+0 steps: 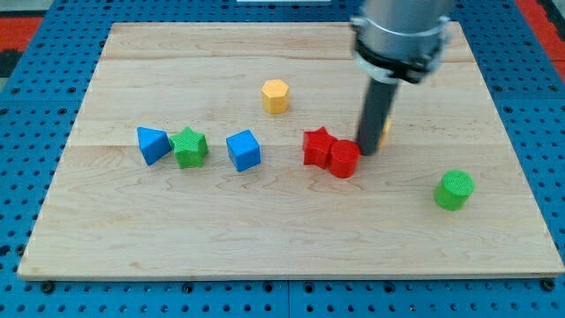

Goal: Move the yellow heart towards the yellow hexagon

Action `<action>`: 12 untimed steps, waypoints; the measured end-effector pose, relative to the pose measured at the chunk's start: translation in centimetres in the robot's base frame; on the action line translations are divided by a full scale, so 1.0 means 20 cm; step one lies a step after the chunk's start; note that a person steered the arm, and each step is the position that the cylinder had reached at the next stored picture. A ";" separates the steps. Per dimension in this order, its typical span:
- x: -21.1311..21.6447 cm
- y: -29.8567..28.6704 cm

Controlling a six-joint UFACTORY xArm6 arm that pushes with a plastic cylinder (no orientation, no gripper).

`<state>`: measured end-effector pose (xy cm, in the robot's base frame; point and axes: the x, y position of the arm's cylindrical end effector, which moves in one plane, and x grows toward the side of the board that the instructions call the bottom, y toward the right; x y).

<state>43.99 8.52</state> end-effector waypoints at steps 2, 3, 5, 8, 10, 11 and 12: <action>0.05 0.09; 0.01 0.35; -0.29 0.35; -0.42 0.65; -0.67 0.12; -0.83 0.39; -0.99 0.13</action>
<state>24.22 11.11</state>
